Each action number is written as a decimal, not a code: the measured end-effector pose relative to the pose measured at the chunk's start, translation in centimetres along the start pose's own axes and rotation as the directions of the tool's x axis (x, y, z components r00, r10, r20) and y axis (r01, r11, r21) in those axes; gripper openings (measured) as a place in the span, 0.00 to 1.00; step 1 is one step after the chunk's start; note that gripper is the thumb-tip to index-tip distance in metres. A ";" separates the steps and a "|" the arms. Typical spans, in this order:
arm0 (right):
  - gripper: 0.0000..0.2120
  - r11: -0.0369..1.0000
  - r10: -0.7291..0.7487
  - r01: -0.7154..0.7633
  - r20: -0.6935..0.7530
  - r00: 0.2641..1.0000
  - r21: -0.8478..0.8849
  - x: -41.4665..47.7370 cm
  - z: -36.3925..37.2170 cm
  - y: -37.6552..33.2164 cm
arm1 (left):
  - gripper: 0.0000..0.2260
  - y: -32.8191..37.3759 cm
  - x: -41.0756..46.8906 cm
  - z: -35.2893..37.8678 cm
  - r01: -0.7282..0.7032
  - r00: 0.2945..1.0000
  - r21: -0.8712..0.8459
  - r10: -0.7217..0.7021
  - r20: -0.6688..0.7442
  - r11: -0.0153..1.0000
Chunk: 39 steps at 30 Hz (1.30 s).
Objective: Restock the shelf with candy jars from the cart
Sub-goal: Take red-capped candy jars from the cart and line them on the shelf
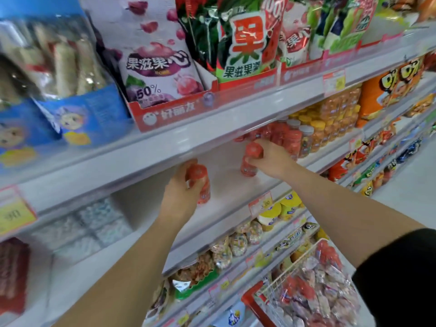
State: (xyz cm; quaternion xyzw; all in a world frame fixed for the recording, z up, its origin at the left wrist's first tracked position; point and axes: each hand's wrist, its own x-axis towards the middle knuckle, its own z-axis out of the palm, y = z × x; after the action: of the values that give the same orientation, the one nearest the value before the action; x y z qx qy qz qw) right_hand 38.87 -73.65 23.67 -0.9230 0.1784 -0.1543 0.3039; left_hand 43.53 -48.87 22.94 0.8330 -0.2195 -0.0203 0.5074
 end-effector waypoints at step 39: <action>0.28 0.937 0.054 -0.004 0.133 0.990 -0.349 5.2 5.8 3.1 | 0.27 -2.4 3.6 5.7 0.096 0.991 0.024 -0.098 0.094 0.995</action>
State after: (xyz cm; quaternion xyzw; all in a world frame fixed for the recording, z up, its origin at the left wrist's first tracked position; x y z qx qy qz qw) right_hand 45.07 -75.28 18.22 -0.9680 0.1945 -0.0505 0.1503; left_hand 46.16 -54.09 18.84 0.8458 -0.2026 -0.0824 0.4865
